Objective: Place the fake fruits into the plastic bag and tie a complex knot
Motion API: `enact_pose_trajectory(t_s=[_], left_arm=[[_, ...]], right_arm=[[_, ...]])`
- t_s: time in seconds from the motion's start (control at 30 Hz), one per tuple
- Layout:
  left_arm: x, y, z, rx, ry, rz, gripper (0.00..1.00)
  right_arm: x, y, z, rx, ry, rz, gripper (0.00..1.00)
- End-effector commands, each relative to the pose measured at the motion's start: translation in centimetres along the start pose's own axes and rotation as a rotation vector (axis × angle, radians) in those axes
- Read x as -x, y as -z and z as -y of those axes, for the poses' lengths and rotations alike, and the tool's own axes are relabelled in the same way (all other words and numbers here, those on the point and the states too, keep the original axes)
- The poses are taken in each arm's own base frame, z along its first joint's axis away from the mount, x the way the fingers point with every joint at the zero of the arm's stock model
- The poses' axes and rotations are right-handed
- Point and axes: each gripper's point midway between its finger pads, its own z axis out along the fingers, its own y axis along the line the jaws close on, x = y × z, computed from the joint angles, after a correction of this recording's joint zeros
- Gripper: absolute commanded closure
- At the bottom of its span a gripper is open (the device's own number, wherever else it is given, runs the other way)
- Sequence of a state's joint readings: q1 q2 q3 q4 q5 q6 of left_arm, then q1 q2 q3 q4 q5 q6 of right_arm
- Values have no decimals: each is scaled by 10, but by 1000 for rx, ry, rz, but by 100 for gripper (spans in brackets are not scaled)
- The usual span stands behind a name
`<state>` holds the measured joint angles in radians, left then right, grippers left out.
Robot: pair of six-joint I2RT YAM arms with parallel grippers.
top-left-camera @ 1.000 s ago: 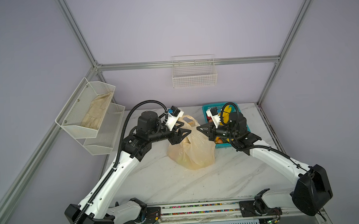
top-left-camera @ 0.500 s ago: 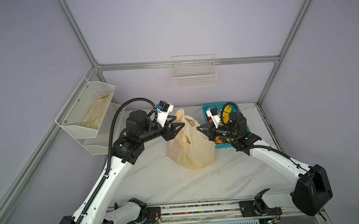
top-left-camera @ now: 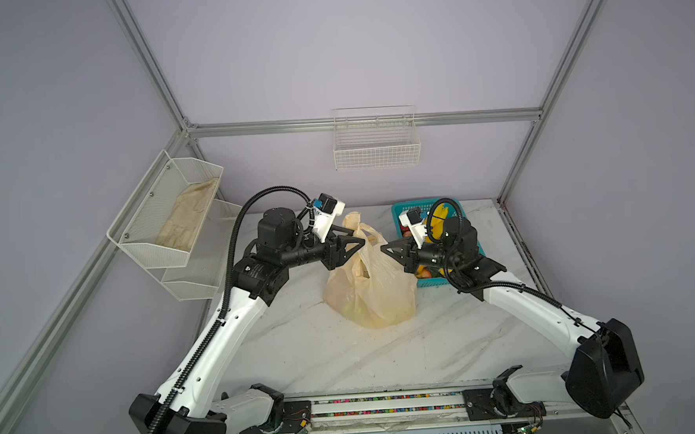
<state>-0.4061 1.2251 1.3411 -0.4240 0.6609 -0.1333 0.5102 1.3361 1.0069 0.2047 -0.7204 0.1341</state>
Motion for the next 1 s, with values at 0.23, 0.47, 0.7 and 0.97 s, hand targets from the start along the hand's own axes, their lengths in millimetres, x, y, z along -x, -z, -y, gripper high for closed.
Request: enact_pose_trajectory(t_s=[0.23,0.47,0.7,0.97], left_arm=[[56,5,10,-32,-48,122,77],[67,17,22,-46,-40,178,96],[70,35,42,-58,-47,263,100],[71,28,44,-39,-39,266,100]], right_arm=[[6,-2,-5,37,61,-3,99],[8,-11,-2,63,51,1,99],[18,-37,-2,176,33,17,99],[15,-57,3,206,43,-16,91]])
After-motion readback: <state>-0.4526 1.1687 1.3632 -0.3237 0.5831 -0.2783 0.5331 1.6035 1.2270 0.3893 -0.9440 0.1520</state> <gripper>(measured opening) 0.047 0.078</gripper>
